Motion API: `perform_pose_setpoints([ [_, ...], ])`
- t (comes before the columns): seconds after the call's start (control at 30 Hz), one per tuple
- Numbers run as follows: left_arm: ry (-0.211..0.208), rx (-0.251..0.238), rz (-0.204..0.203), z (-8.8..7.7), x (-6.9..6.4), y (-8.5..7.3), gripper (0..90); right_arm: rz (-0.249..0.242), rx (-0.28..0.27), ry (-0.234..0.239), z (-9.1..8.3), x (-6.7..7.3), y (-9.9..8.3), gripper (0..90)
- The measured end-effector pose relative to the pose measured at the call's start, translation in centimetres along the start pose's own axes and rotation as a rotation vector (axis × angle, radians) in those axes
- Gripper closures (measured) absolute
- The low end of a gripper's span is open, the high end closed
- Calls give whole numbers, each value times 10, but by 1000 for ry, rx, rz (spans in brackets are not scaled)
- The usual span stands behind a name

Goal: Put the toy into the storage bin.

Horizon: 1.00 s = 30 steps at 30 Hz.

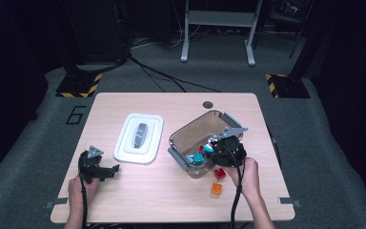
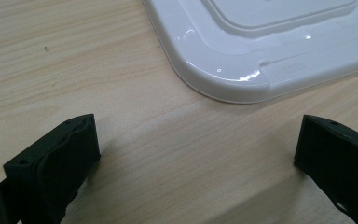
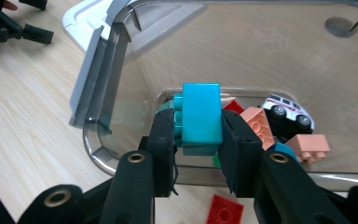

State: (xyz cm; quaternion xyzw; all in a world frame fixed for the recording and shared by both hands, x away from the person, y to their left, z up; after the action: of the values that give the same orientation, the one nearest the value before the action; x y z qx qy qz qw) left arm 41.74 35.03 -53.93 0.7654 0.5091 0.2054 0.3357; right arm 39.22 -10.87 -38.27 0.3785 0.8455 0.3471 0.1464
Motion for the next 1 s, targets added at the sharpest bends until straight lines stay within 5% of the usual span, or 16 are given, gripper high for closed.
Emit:
perform_pose_setpoints([
  [0.33, 0, 0, 0, 0, 0, 0, 0, 0, 19, 21, -1, 0, -5, 653],
  [0.6, 0, 0, 0, 0, 0, 0, 0, 17, -9, 8, -9, -1, -11, 419],
  [0.63, 1, 0, 0, 0, 0, 0, 0, 29, -25, 9, -12, -2, -14, 314],
  [1.0, 0, 0, 0, 0, 0, 0, 0, 47, -44, -6, -24, -6, -46, 134],
])
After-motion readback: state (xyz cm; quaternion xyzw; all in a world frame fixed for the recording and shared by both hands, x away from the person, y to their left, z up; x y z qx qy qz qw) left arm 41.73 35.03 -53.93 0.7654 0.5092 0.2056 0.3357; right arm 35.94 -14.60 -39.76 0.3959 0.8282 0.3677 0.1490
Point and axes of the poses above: each handheld gripper's, and its own axes: z roughly forward along the jaws, y roughly out of its top, x roughly to its left, the point moved 1 cm from there along z, roughly forward along the jaws, and after that the axes turned 2 degrees about -z, right-handed, at the moved point
